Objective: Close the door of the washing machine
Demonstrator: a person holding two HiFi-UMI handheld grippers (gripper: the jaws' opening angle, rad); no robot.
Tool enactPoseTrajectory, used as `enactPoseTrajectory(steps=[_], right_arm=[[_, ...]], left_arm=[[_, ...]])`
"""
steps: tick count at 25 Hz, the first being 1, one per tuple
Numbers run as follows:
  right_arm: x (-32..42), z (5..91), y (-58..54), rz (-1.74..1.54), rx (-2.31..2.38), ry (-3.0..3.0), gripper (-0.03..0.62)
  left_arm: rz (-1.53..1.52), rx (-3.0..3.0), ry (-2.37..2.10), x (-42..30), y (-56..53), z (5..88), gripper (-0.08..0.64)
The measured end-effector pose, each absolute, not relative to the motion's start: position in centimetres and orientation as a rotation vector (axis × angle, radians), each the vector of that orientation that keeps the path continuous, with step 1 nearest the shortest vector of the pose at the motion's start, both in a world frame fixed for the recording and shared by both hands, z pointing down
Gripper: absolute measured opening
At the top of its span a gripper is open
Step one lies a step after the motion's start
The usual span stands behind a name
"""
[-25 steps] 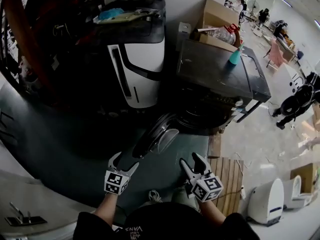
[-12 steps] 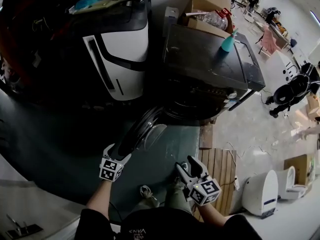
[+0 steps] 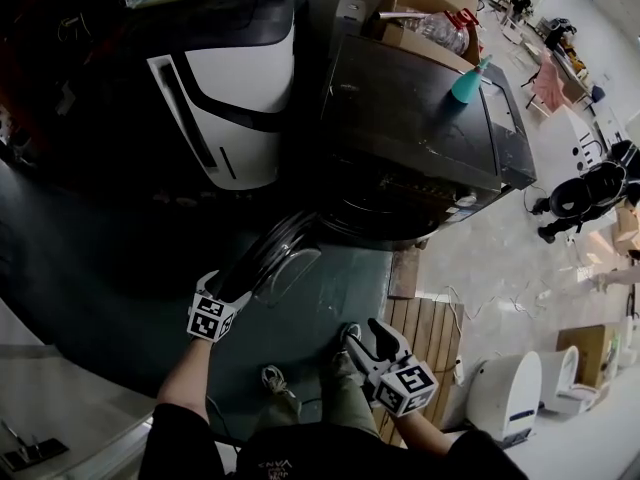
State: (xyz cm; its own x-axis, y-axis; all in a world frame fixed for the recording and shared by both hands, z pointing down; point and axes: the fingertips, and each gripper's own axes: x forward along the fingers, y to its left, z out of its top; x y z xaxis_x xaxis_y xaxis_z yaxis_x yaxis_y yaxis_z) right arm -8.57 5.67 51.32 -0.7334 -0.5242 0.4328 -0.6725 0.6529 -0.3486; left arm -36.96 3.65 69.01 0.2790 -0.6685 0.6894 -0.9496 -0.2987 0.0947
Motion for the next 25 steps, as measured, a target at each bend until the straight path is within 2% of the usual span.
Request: enactPoseTrajectory(steps=[12,25], right_arm=[[-4.2,52.9,0.9,0.776,1.005,-2.528,0.235],[-0.8,54.2,2.0,0.869,1.177,-2.514,0.229]], left_arm=[[0.802,1.980,-1.382,-35.1,-0.4,71.8,0.394],[0.792,1.954,-1.294,-31.0,1.0,71.9,0.414]])
